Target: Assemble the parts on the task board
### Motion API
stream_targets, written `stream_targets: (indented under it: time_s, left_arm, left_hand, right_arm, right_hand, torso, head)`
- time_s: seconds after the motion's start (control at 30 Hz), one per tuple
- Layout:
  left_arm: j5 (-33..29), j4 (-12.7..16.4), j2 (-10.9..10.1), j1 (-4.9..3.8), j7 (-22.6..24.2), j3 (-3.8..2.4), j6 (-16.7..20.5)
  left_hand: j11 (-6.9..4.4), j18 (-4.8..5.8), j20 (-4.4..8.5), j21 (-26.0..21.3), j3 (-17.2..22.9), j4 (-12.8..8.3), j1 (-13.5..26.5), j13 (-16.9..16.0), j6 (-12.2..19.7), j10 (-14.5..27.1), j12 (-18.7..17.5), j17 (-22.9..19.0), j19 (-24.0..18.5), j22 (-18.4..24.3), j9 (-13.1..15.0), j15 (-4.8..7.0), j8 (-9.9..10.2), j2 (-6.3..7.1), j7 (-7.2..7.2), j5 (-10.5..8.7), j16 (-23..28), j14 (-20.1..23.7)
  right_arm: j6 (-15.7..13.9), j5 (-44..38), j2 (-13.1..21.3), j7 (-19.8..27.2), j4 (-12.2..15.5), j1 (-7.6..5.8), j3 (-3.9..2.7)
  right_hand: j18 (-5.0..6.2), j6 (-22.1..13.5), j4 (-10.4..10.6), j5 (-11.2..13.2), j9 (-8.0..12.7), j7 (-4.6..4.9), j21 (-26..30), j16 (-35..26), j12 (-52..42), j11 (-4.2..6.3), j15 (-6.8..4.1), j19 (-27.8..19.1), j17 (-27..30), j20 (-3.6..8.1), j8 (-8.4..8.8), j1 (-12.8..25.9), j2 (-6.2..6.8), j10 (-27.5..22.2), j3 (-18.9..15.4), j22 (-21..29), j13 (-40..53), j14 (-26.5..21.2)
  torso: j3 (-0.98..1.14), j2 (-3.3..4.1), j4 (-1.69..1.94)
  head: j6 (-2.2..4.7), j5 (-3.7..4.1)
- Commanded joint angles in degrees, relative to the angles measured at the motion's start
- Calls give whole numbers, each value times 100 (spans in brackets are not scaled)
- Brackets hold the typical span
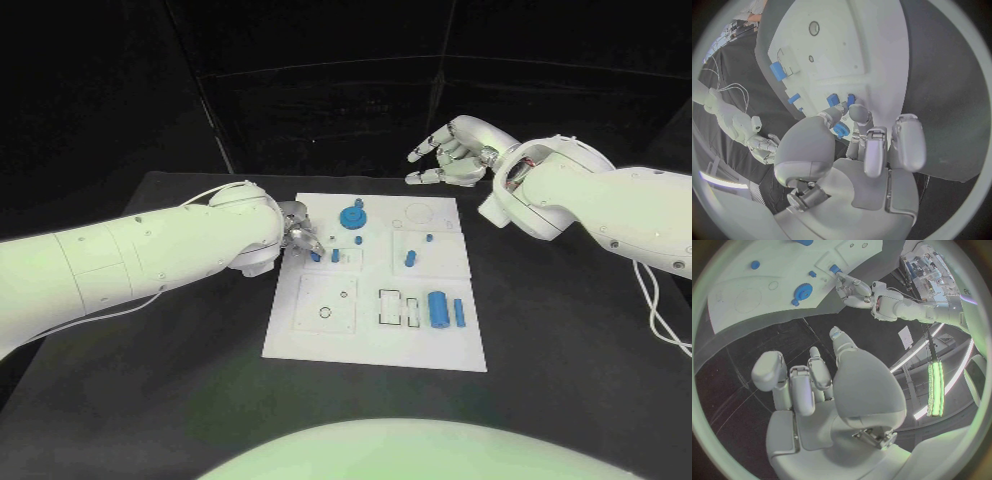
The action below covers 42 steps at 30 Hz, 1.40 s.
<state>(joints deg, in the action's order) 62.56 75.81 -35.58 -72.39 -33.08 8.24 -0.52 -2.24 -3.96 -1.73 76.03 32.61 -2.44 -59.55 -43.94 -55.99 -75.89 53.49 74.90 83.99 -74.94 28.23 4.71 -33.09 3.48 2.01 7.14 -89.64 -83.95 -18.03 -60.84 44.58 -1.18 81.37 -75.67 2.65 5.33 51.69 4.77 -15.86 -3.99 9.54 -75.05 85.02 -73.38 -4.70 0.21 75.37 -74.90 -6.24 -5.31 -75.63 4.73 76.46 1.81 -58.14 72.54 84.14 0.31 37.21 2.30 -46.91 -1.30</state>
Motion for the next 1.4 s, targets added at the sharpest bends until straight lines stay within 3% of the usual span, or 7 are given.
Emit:
stream_targets:
  time_s: [0.03,0.73,0.97,1.27,1.4]
  left_arm:
    - [2,-19,13,35,-114,29,-216]
    - [2,-52,17,32,-157,28,-219]
    - [2,-47,9,33,-151,27,-146]
    - [2,3,-50,33,19,18,219]
    - [-25,59,-109,32,229,3,610]
  left_hand:
    - [8,29,58,21,-73,6,40,-26,-27,-31,30,1510,62,-75,-11,52,-8,0,-14,-37,-36,-605]
    - [0,40,71,48,-833,324,170,-93,-134,-29,116,1510,78,-130,-100,62,24,106,-25,-43,-36,-605]
    - [4,41,69,43,-1415,561,216,-90,-178,-17,129,1510,78,-144,-153,60,49,125,-20,-50,-36,-605]
    - [10,38,69,27,-1917,743,163,-86,-191,-2,136,1510,76,-146,-194,59,71,97,-14,-66,-36,-605]
    - [48,-18,56,-211,-2196,864,159,161,-97,158,-78,1429,-19,73,-226,37,121,120,26,-268,6,-585]
  right_arm:
    - [11,-2,-1,11,15,-10,-3]
    - [5,-2,7,14,19,-10,-3]
    - [-7,-2,12,16,23,-10,-3]
    - [-24,-2,17,26,17,-10,-3]
    - [-28,-2,17,29,9,-10,-3]
  right_hand:
    - [78,18,3,-28,-5,-2,16,-35,8,23,-26,-25,-540,25,-36,4,-42,-22,-46,7,-1,372]
    - [77,16,14,-27,-4,-2,19,-40,6,24,-27,-21,-533,26,-40,4,-46,-22,-66,8,-1,371]
    - [78,9,56,16,-2,-1,29,-45,10,22,-26,-20,-531,27,-43,41,-53,-27,-115,20,-9,372]
    - [77,4,72,41,-1,0,29,-45,9,21,-26,-16,-532,26,-44,52,-55,-27,-136,18,-9,372]
    - [77,3,73,41,-1,0,30,-45,9,21,-26,-16,-532,26,-44,53,-55,-27,-137,18,-9,372]
  torso:
    - [-1,2,4]
    - [-1,-1,10]
    - [-4,-1,6]
    - [-4,-3,9]
    - [-7,-2,8]
  head:
    - [-1,3]
    - [-15,18]
    - [-11,13]
    - [11,16]
    - [22,24]
